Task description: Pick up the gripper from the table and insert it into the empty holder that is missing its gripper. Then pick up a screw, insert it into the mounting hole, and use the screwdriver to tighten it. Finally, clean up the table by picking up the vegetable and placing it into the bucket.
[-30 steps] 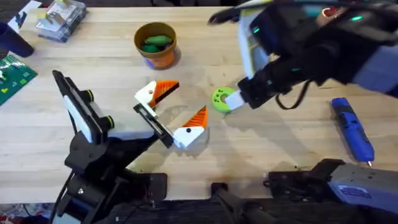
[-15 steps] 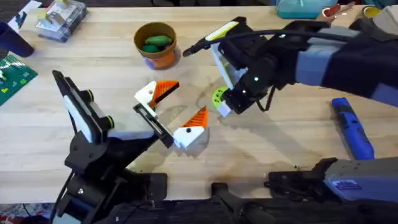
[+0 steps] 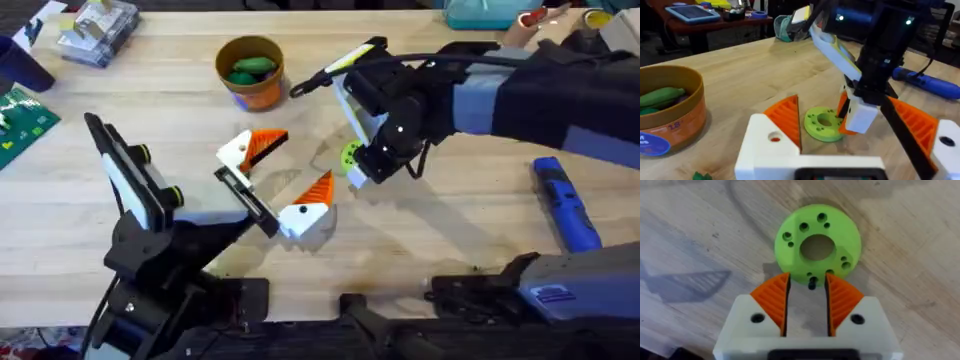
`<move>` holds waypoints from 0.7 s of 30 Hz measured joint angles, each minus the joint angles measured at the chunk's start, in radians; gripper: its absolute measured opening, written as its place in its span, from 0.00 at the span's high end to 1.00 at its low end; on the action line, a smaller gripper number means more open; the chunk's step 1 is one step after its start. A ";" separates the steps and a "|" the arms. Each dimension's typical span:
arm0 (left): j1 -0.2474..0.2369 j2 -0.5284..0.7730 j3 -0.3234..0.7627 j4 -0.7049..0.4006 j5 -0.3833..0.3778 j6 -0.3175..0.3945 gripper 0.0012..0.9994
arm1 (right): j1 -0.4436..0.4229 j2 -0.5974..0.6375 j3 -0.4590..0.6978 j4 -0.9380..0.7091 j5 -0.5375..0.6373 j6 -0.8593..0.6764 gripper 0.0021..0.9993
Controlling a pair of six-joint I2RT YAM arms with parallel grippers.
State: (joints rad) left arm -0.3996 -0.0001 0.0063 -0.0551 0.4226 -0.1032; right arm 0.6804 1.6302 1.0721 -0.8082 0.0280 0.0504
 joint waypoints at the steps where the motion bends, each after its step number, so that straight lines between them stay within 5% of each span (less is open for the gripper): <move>1: 0.000 0.000 0.000 0.000 0.000 0.000 0.01 | 0.000 0.000 0.000 0.000 0.001 0.000 0.60; 14: 0.000 0.000 0.000 0.000 0.000 0.000 0.01 | 0.000 0.000 0.000 -0.021 0.005 -0.006 0.99; 21: 0.000 0.000 0.000 0.000 0.000 0.000 0.01 | 0.000 0.000 0.000 -0.022 0.025 -0.006 0.99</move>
State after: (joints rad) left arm -0.3996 -0.0002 0.0063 -0.0551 0.4229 -0.1032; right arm 0.6804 1.6302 1.0721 -0.8303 0.0531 0.0447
